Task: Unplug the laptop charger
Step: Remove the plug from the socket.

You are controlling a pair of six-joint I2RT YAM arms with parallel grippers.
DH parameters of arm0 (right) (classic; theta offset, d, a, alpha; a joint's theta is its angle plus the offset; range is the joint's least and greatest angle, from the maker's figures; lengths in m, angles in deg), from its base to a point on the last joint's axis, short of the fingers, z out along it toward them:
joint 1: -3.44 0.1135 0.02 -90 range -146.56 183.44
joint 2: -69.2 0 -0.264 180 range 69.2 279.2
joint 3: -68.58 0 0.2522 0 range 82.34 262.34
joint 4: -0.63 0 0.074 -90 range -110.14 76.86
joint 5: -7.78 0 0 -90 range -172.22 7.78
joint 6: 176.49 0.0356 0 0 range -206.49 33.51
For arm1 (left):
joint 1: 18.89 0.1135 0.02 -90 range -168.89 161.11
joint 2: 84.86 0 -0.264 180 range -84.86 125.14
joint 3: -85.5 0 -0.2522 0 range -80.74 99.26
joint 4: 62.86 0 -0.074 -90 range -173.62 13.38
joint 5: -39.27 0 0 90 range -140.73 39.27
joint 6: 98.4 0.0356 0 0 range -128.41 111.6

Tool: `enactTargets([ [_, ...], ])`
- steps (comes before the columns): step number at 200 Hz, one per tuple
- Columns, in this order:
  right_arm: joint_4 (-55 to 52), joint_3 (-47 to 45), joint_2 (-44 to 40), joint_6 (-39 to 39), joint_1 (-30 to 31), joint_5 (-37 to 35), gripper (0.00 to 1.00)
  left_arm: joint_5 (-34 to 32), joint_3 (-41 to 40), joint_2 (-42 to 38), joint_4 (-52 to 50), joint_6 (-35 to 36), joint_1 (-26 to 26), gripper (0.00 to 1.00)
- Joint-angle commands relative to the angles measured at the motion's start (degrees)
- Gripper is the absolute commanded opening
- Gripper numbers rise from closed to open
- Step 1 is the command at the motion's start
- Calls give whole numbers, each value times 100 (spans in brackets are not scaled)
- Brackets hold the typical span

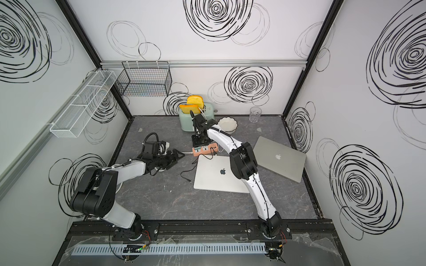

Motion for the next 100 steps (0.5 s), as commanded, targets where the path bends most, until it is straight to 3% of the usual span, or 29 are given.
enactTargets([
  [1, -251, 111, -10, 84, -13, 308, 26, -328, 140, 223, 669, -337, -209, 82],
  [59, -264, 113, -164, 288, -153, 921, 23, -722, -154, 854, 2446, -1761, -438, 79],
  [100, -365, 96, -226, 298, -168, 1180, 22, -834, 171, 1237, 2861, -1912, -633, 79],
])
